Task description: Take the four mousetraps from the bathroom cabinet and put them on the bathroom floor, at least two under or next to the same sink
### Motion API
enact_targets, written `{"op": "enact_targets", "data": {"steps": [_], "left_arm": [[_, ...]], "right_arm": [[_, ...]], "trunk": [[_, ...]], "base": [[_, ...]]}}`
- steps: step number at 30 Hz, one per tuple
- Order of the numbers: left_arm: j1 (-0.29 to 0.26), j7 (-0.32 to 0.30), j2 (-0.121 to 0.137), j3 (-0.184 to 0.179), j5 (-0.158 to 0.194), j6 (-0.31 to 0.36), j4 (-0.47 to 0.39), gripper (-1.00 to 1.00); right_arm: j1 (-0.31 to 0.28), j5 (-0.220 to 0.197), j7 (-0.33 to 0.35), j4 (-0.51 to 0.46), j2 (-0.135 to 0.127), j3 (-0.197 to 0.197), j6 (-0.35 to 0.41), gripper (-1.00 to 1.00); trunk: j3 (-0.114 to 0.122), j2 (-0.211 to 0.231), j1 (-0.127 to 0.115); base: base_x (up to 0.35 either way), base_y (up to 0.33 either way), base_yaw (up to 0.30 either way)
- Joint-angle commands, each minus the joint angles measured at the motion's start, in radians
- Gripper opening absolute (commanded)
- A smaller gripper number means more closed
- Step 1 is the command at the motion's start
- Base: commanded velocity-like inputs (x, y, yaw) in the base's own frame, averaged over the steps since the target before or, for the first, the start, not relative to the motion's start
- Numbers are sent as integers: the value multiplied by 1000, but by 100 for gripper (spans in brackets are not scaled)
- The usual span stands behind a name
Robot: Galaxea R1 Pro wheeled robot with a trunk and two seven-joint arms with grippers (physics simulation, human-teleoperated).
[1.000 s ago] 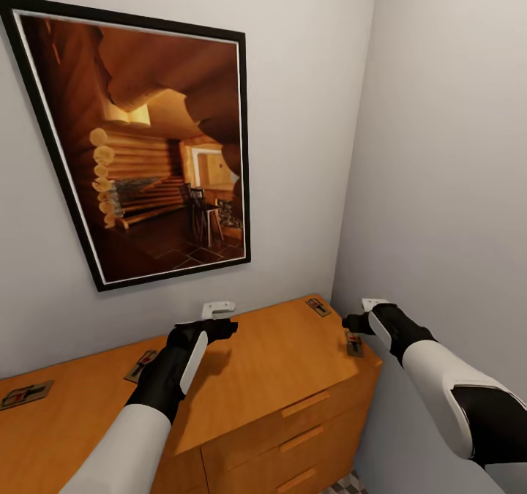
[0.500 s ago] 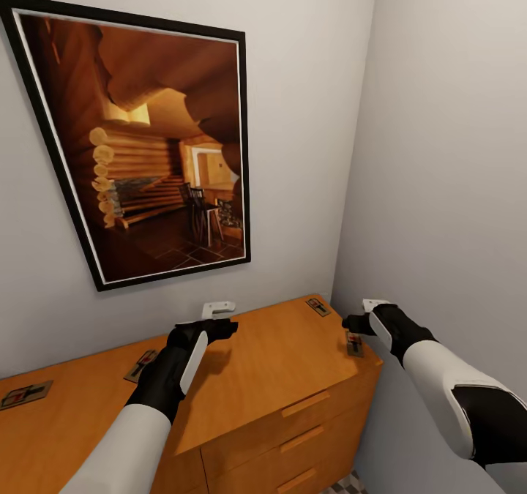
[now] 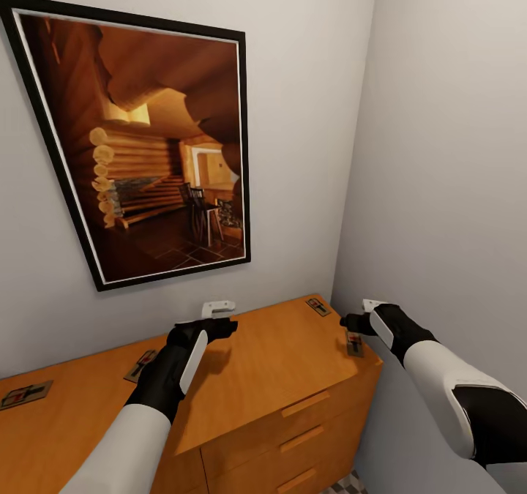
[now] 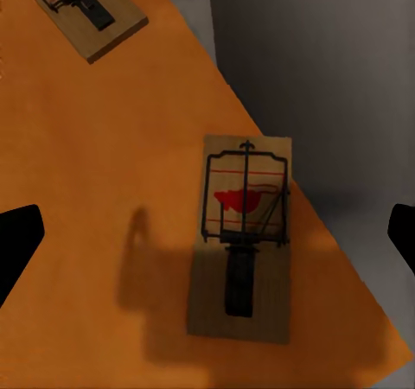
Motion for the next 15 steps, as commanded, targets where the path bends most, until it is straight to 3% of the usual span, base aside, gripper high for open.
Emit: {"op": "enact_targets", "data": {"steps": [1, 6, 10, 15], "left_arm": [[-1, 10, 0, -2, 10, 8, -4, 100], [-1, 8, 0, 0, 13, 37, -54, 100], [-1, 6, 0, 0, 32, 105, -115, 100], [-1, 4, 0, -2, 134, 177, -157, 100]], "right_arm": [[-1, -6, -1, -2, 0, 0, 5, 100], [0, -7, -1, -2, 0, 1, 5, 100], [0, -7, -1, -2, 0, 1, 5, 100], [-1, -7, -1, -2, 0, 2, 5, 100]], "trunk": [[-2, -2, 1], [-2, -2, 1], [-2, -2, 1], [-2, -2, 1]], "base": [[0, 0, 0], [0, 0, 0], [0, 0, 0], [0, 0, 0]]}}
